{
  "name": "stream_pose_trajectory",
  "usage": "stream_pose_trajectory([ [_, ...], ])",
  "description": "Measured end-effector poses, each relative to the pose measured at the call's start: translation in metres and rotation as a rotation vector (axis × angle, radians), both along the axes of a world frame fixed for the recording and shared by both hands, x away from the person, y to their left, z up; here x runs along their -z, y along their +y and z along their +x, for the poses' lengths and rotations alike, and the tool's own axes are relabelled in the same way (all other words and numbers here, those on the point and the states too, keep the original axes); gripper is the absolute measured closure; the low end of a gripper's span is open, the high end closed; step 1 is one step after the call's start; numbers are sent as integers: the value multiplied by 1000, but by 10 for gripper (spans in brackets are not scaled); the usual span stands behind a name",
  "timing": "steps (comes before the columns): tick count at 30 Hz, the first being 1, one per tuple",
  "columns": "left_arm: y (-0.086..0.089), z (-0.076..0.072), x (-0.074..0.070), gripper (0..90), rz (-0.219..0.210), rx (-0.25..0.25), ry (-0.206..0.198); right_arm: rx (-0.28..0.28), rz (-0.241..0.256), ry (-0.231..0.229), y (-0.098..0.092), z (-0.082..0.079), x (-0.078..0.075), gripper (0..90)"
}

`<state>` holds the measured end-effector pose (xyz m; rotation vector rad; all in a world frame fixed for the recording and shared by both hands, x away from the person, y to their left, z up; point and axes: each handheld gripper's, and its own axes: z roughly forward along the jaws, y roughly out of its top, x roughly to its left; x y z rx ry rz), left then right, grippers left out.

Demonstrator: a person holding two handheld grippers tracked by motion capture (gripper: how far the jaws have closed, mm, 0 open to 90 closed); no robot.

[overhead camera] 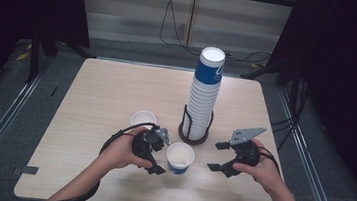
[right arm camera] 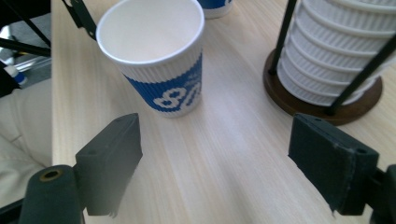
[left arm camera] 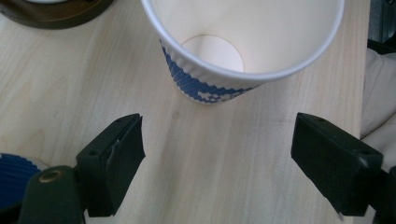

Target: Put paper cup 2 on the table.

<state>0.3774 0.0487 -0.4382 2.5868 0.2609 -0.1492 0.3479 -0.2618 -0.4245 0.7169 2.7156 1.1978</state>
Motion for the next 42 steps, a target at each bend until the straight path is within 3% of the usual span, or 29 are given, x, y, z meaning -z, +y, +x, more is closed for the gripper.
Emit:
stream_pose_trajectory([
  [4,4,-3,2,169,-2,-4,-11,9,-2,8,-4,-3,5,158],
  [8,8,-5,3,167,-23,-20,7,21,-14,12,-6,-8,10,158],
  [12,12,-6,5,167,-29,-35,-1,42,37,3,-11,-12,13,158],
  [15,15,-7,6,167,-40,-38,5,47,10,-4,-13,-14,13,158],
  [18,19,-9,6,167,-49,-48,1,60,38,3,-17,-15,15,158],
  [21,24,-10,7,167,-67,-61,8,66,25,-2,-20,-17,17,158],
  [39,61,-13,8,168,-99,-86,9,85,15,-20,-31,-19,22,160],
  [42,70,-11,8,167,-129,-92,0,90,22,-20,-33,-18,22,160],
])
